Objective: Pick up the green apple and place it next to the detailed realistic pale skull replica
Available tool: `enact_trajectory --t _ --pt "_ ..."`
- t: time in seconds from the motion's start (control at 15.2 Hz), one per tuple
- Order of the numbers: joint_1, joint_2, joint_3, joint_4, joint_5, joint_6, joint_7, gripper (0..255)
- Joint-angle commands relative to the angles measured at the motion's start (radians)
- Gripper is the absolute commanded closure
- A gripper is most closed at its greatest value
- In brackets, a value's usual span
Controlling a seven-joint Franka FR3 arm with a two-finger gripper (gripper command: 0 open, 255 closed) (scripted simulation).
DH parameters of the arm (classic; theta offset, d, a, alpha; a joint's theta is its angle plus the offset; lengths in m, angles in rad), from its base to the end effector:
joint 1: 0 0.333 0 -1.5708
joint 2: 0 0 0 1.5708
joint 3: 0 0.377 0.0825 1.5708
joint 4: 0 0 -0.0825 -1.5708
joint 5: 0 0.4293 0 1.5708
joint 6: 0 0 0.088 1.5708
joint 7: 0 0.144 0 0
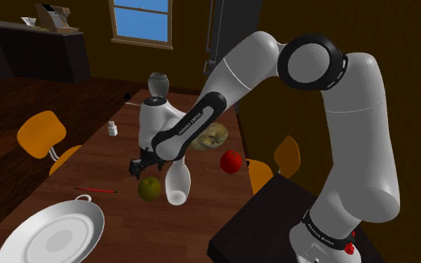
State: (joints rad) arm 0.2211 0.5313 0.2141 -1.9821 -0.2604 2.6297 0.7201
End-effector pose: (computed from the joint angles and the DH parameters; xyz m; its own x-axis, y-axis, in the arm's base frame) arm 0.6240 0.2869 0.1923 0.9859 -0.1042 0.1312 -0.0983 -0.9939 -0.0506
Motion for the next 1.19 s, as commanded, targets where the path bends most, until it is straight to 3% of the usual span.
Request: enact_trajectory --t 0.0,0.73,0.79,1.12 --pt "0.004 0.028 -0.009 0.01 -0.009 0.018 0.004 0" --pt "0.014 0.073 -0.022 0.029 -0.022 0.044 0.013 0" --pt "0.014 0.073 -0.022 0.029 -0.022 0.044 0.013 255" --pt "0.014 0.073 -0.022 0.029 -0.022 0.044 0.013 255"
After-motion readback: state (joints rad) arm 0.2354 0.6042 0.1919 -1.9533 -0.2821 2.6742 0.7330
